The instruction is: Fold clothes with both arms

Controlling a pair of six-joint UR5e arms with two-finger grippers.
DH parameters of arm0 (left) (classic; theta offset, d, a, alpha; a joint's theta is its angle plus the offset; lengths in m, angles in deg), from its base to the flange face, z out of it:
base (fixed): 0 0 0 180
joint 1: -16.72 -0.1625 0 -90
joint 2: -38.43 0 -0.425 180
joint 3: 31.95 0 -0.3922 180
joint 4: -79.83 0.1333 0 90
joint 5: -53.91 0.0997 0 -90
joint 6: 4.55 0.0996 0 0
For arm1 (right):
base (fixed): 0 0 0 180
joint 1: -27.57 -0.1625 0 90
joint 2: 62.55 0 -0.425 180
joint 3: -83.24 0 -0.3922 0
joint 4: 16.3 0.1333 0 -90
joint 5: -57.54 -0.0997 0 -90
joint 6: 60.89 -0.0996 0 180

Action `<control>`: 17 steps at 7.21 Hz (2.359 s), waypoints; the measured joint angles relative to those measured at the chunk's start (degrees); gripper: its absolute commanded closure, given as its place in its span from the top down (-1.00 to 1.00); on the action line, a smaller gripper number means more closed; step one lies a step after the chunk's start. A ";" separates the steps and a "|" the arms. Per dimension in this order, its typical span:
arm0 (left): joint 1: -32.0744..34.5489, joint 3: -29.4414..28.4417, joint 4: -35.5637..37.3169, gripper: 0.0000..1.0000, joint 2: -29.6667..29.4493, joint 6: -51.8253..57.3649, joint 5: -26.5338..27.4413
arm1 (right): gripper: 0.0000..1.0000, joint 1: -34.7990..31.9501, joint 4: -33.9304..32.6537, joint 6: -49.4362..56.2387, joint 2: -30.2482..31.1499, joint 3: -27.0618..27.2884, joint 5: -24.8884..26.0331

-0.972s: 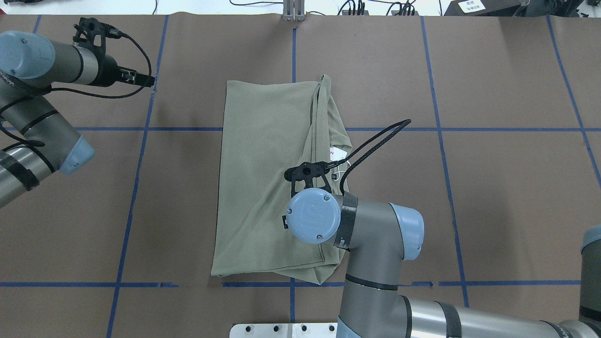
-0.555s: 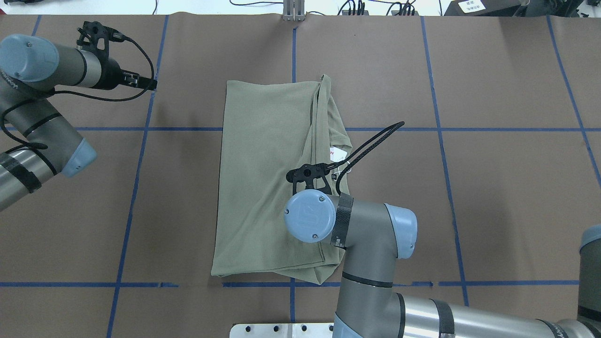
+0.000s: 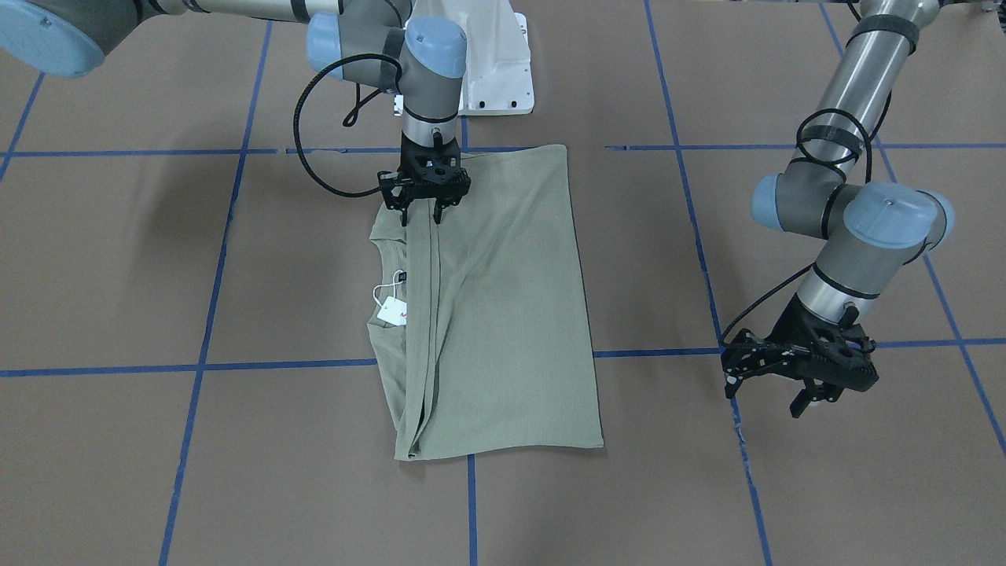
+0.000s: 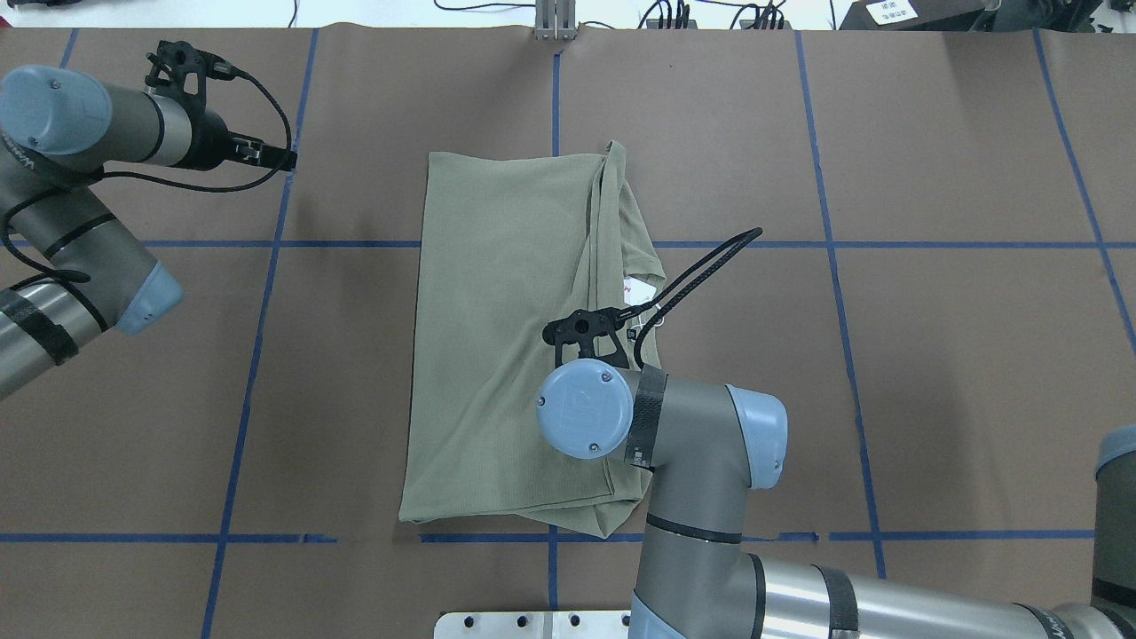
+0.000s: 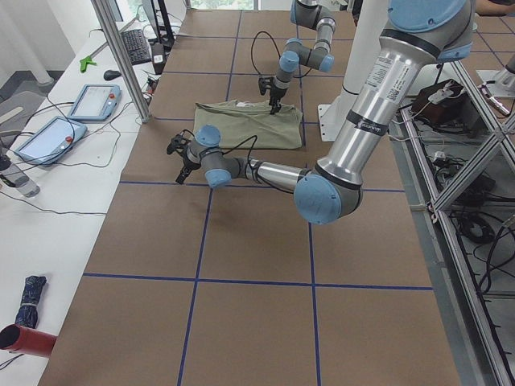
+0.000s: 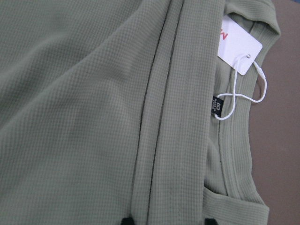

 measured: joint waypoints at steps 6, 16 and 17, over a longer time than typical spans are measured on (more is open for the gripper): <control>-0.09 0.01 -0.03 1.00 0.00 -0.02 -0.01 | -1.00 -0.98 -5.13 3.04 3.93 5.37 1.03; -0.55 -0.11 -1.16 1.00 0.33 -0.12 0.03 | 0.17 -5.46 4.24 1.88 0.54 2.47 0.82; -0.67 -0.15 -1.17 1.00 0.35 -0.12 0.03 | 0.17 -6.39 7.01 2.05 -0.54 -1.61 0.35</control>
